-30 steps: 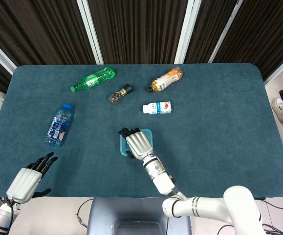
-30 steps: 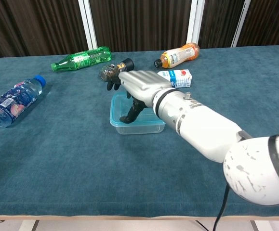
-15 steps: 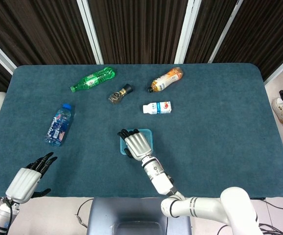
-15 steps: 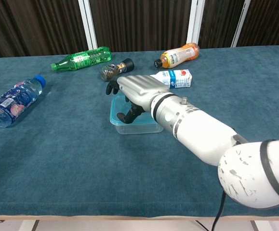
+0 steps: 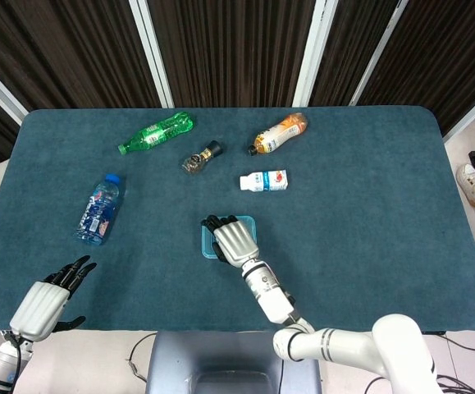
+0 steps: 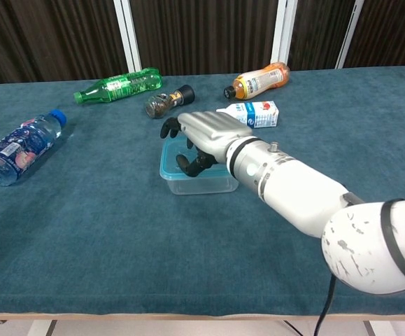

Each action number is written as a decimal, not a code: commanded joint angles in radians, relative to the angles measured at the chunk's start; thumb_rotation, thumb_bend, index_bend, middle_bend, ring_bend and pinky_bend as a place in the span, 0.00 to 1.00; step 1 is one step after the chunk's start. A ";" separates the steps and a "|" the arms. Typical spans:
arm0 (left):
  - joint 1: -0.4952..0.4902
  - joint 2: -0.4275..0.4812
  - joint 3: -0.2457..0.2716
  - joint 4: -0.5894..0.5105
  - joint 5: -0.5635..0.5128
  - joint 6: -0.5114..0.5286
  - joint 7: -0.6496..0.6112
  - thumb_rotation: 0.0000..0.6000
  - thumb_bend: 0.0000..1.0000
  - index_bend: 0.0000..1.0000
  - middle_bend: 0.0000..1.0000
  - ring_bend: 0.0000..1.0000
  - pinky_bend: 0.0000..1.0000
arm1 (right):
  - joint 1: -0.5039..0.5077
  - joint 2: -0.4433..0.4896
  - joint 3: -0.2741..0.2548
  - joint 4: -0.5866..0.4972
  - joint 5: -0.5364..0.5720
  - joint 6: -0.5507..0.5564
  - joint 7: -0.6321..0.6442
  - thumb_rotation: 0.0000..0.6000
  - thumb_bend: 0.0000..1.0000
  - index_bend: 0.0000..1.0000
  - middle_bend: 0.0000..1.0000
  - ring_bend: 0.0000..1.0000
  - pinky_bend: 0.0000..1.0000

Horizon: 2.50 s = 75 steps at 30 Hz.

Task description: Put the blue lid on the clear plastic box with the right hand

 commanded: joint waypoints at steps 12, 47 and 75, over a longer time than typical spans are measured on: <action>0.000 0.000 0.000 -0.002 0.001 0.000 0.002 1.00 0.30 0.12 0.06 0.17 0.43 | -0.014 0.005 -0.010 0.021 -0.020 -0.028 0.052 1.00 0.40 0.35 0.32 0.38 0.40; -0.003 -0.001 -0.001 -0.003 -0.002 -0.005 0.004 1.00 0.30 0.12 0.06 0.18 0.43 | -0.047 0.025 -0.038 0.025 -0.154 0.028 0.142 1.00 0.40 0.35 0.32 0.38 0.40; -0.006 -0.005 -0.002 -0.007 -0.008 -0.015 0.017 1.00 0.30 0.12 0.06 0.18 0.43 | -0.136 0.317 -0.171 -0.306 -0.318 0.010 0.278 1.00 0.40 0.35 0.32 0.37 0.38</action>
